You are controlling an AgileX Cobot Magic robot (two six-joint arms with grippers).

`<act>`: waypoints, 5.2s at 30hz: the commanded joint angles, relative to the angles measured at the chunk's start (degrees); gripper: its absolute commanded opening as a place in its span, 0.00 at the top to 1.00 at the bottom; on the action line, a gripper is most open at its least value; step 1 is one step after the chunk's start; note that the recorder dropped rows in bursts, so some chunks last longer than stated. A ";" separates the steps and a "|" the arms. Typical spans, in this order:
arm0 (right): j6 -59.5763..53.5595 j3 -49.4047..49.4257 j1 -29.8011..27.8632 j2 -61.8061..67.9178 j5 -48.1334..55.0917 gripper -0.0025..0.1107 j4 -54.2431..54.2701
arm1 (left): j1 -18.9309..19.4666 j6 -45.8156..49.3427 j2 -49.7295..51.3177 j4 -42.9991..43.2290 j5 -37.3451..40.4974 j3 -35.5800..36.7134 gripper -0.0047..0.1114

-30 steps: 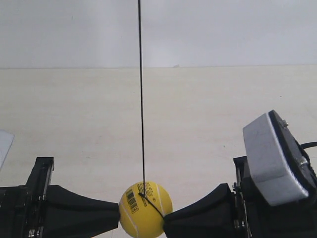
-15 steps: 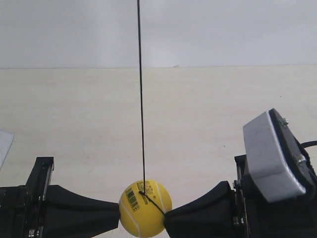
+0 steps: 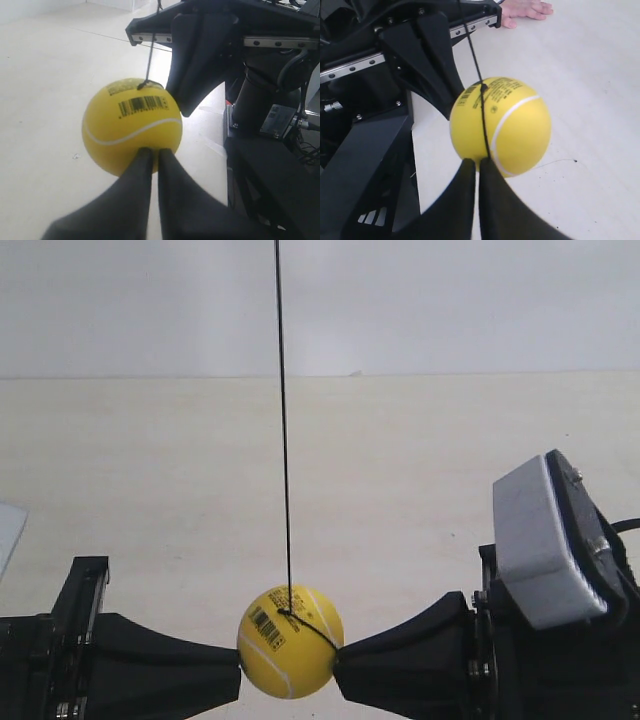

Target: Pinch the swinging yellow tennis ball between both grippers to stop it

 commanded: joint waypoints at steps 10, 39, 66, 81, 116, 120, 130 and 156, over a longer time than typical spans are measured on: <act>-0.77 -0.24 0.06 -0.02 -0.88 0.98 0.51 | -0.24 -0.32 -0.04 -0.03 -0.84 -0.08 0.92; -12.80 -0.24 0.06 -0.02 -0.47 0.98 13.38 | -0.24 4.85 -0.04 -10.01 -1.32 -0.08 0.92; -11.16 -0.24 0.06 -0.02 -1.08 0.98 13.40 | -0.24 4.01 -0.04 -7.55 -3.67 -0.08 0.92; -11.16 -0.24 0.06 -0.15 -1.95 0.98 13.31 | -0.24 4.01 -0.04 -7.23 -0.08 -0.08 0.92; -4.05 -0.24 0.06 -40.82 27.56 0.98 12.86 | -0.02 3.49 -20.11 -25.47 17.92 -0.08 0.92; -3.92 -0.24 0.06 -46.45 31.16 0.98 12.86 | -0.02 3.23 -28.91 -29.34 26.53 -0.18 0.92; -4.16 -0.24 0.06 -57.73 34.07 0.98 12.86 | -0.02 -0.03 -53.41 -34.84 41.13 -0.18 0.92; -2.47 -0.24 0.06 -58.88 33.84 0.98 12.86 | -0.02 -0.02 -67.45 -34.45 41.16 -0.08 0.92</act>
